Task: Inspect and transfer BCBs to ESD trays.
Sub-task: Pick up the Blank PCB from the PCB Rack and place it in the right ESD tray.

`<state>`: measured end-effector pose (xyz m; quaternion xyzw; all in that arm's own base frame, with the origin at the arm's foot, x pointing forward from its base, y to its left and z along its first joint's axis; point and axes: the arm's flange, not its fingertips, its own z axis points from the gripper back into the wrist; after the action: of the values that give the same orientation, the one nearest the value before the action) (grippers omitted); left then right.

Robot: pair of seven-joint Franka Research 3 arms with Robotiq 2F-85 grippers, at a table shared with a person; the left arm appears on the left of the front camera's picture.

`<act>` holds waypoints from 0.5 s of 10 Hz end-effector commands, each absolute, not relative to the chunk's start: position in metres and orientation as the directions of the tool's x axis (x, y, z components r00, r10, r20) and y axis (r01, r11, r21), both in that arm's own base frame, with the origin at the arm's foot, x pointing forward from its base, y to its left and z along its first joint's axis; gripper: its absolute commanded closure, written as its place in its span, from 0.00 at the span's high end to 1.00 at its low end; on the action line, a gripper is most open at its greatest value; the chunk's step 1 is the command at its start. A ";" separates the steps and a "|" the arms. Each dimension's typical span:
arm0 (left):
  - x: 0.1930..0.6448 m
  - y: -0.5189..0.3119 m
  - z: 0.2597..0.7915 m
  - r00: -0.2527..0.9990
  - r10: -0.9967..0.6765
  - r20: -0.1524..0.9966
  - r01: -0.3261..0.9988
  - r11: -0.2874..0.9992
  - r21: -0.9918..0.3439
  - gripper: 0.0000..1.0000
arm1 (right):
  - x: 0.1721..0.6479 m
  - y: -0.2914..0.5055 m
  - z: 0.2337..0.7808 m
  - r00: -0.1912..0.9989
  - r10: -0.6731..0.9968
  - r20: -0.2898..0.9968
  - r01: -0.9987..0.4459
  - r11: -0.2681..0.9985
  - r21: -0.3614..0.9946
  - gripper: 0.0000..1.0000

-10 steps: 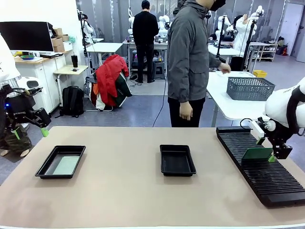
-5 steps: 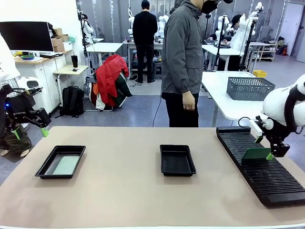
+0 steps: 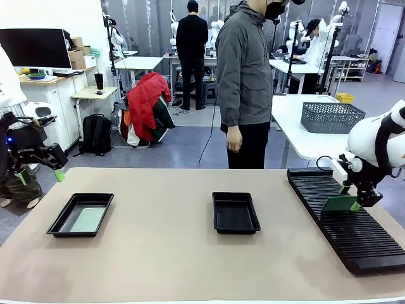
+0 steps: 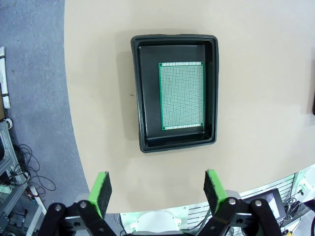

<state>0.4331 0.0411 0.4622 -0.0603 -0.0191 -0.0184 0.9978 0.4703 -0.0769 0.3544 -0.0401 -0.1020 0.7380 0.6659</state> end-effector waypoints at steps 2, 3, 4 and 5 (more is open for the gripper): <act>0.433 0.041 0.461 0.998 -0.031 0.049 0.036 0.992 -0.118 1.00 | 0.475 -0.080 0.353 -0.108 0.991 0.078 -0.977 -0.091 -0.195 0.61; 0.433 0.041 0.461 0.998 -0.031 0.049 0.036 0.992 -0.118 1.00 | 0.474 -0.081 0.353 -0.106 0.991 0.080 -0.977 -0.088 -0.194 0.55; 0.433 0.041 0.461 0.998 -0.031 0.049 0.036 0.992 -0.118 1.00 | 0.474 -0.082 0.352 -0.103 0.991 0.081 -0.977 -0.086 -0.193 0.52; 0.433 0.041 0.461 0.998 -0.031 0.049 0.036 0.992 -0.118 1.00 | 0.474 -0.082 0.352 -0.104 0.991 0.085 -0.977 -0.086 -0.193 0.46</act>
<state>0.4331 0.0411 0.4622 -0.0603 -0.0191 -0.0184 0.9978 0.4707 -0.0789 0.3544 -0.0401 -0.1012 0.7368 0.6673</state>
